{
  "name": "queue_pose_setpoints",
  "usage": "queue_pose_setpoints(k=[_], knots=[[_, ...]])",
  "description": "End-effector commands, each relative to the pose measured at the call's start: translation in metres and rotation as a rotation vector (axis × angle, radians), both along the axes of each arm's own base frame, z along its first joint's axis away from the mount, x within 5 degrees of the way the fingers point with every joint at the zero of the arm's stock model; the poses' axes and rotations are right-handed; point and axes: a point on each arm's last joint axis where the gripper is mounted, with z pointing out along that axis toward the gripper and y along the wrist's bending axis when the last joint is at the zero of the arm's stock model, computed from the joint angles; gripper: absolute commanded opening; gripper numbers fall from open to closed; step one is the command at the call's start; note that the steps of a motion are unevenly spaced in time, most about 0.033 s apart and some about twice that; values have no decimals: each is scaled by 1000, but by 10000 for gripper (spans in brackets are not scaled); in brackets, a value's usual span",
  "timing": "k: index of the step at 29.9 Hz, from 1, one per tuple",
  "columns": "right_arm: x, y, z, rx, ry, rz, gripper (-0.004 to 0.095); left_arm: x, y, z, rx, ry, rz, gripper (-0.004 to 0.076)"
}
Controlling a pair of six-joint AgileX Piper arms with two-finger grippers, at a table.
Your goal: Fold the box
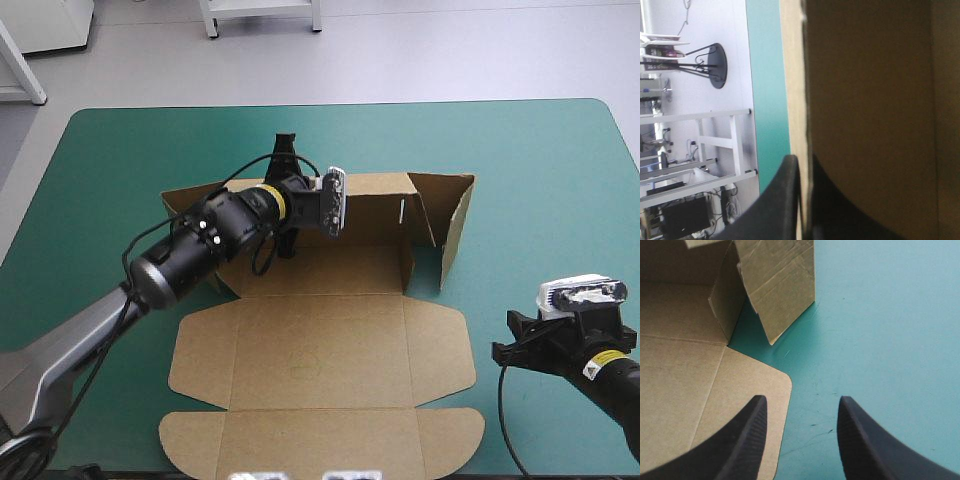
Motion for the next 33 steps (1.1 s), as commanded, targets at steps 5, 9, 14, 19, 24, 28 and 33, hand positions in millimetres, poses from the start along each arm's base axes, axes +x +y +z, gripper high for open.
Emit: queue_pose_setpoints(k=[5, 9, 14, 19, 24, 28, 33], knots=[[0, -2, 42, 27, -108, -31, 418, -38, 3, -18, 24, -97, 67, -8], [8, -6, 49, -23, -60, -65, 419, -36, 1, -31, -15, -22, 119, -8], [33, -2, 51, -30, -4, -78, 418, -35, 1, -35, -52, 6, 164, -8], [63, 2, 50, -26, 41, -95, 419, -29, 3, -33, -135, -90, 230, -8], [88, 6, 61, -16, 32, -99, 418, -30, 10, -51, -84, -143, 239, -8], [108, 6, 73, -19, 15, -113, 418, -31, 10, -54, -72, -148, 223, -8], [148, -14, 97, 29, -36, -183, 418, -30, 10, -52, -69, -166, 218, -8]])
